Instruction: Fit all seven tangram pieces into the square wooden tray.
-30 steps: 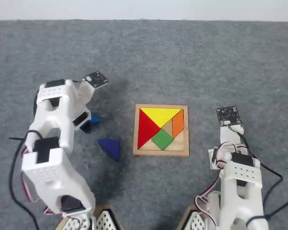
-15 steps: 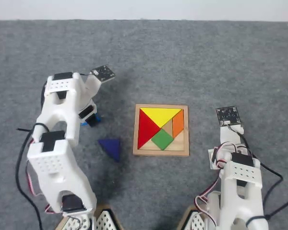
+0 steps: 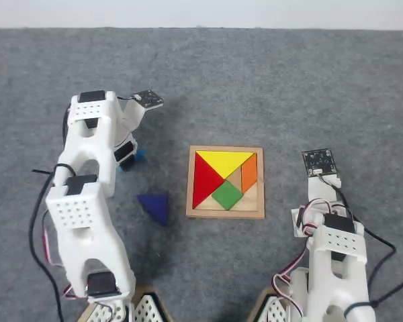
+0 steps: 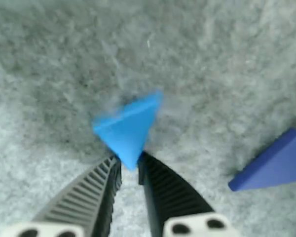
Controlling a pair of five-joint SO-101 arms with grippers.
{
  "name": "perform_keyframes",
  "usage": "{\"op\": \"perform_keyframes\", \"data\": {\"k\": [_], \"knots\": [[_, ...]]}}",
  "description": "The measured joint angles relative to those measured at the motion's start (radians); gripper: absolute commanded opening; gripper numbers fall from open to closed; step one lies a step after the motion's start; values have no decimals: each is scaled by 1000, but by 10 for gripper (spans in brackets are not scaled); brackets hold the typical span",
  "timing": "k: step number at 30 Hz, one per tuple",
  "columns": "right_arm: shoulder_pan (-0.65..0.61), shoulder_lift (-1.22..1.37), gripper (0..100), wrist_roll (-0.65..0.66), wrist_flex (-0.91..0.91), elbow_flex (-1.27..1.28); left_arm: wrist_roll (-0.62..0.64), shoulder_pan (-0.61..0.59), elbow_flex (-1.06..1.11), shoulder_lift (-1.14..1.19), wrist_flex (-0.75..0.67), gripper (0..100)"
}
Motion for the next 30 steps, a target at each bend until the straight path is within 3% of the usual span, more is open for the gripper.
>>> {"op": "perform_keyframes", "data": {"k": [10,16,30], "knots": [[0,0,24,0,0,0,-2,-5,97,-130,11,23],[0,0,24,0,0,0,0,-5,127,-285,17,179],[0,0,24,0,0,0,58,6,124,-149,-239,203]]}}
